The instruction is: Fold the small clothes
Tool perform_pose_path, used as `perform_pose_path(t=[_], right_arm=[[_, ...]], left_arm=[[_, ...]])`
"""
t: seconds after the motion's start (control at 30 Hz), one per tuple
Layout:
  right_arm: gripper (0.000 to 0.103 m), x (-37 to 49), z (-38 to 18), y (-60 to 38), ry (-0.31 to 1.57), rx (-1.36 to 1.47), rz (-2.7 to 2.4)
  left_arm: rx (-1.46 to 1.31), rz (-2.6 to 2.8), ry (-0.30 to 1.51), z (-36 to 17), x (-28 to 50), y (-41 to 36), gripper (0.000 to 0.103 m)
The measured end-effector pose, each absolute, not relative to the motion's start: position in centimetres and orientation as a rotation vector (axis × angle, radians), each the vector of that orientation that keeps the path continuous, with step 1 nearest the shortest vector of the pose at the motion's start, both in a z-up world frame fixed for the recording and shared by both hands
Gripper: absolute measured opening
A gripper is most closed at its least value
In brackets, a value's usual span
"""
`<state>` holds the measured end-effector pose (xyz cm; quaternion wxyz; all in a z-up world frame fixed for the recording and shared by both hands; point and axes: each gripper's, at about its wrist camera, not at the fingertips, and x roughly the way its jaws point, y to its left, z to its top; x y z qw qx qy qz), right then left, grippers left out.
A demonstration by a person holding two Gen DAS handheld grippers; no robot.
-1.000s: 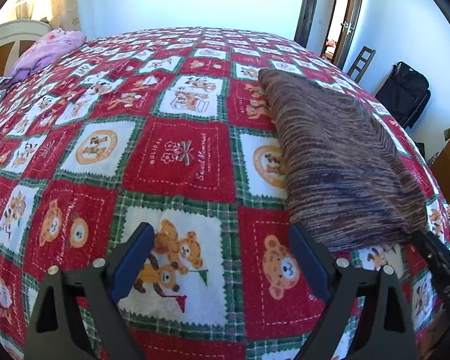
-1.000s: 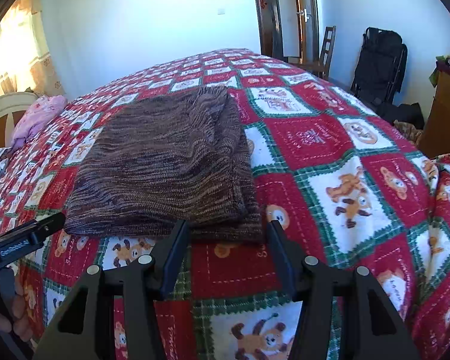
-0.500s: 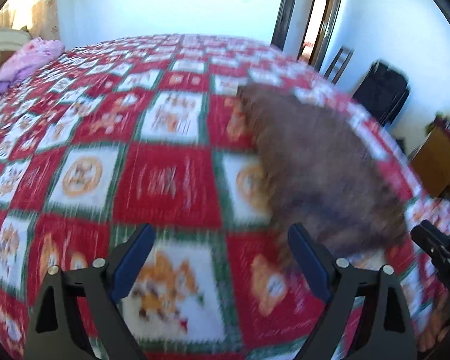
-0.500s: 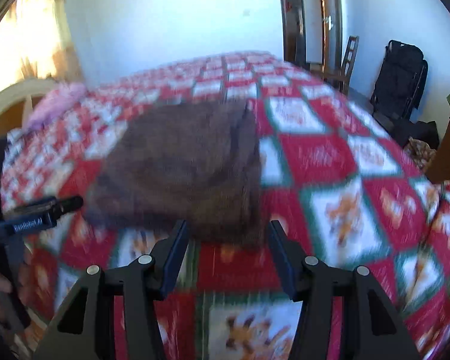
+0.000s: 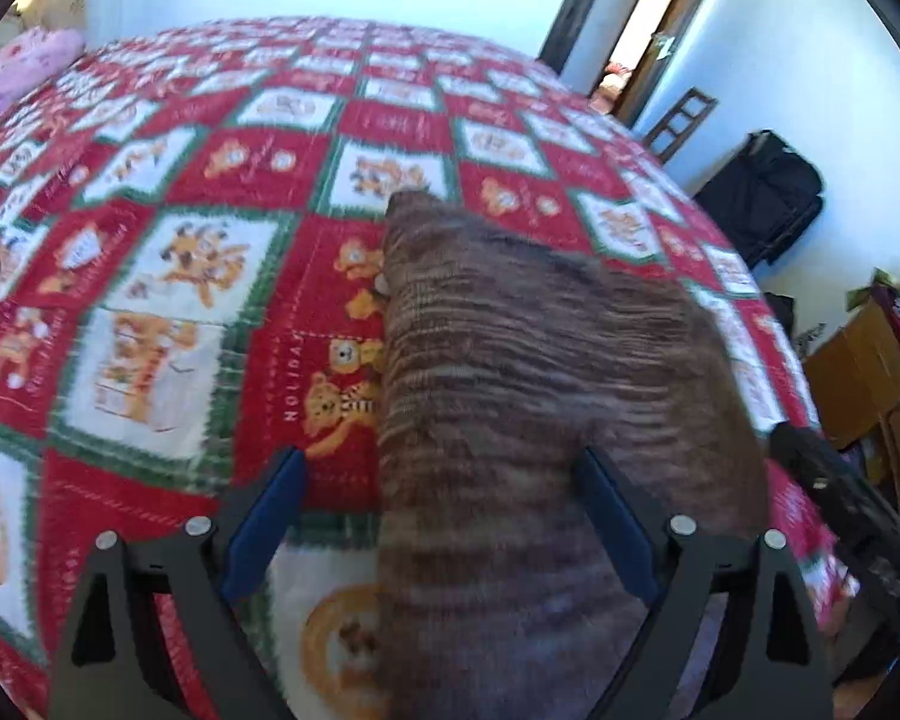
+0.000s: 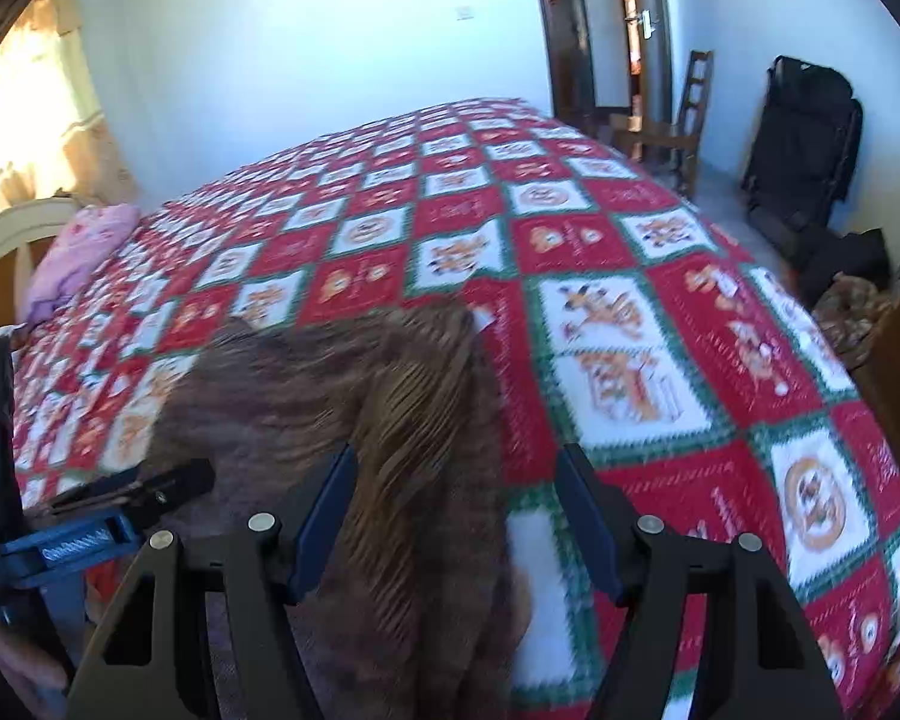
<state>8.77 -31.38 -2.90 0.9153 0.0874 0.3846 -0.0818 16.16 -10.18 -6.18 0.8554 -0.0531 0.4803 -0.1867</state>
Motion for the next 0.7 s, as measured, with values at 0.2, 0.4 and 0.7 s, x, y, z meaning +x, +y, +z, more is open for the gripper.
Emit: perform_pose_path(t=[0.2, 0.4, 0.7], right_arm=[[0.069, 10.7, -5.3, -32.3, 0.818, 0.218, -0.164], [0.066, 10.6, -6.9, -32.9, 0.801, 0.265, -0.146], [0.053, 10.6, -6.9, -32.5, 0.788, 0.259, -0.099]], left_arm=[[-0.046, -0.362, 0.935, -6.5, 15.5, -11.0, 0.098], [-0.051, -0.366, 0.915, -6.6, 15.8, -10.9, 0.099], [-0.057, -0.371, 0.913, -6.7, 15.8, -10.8, 0.1]])
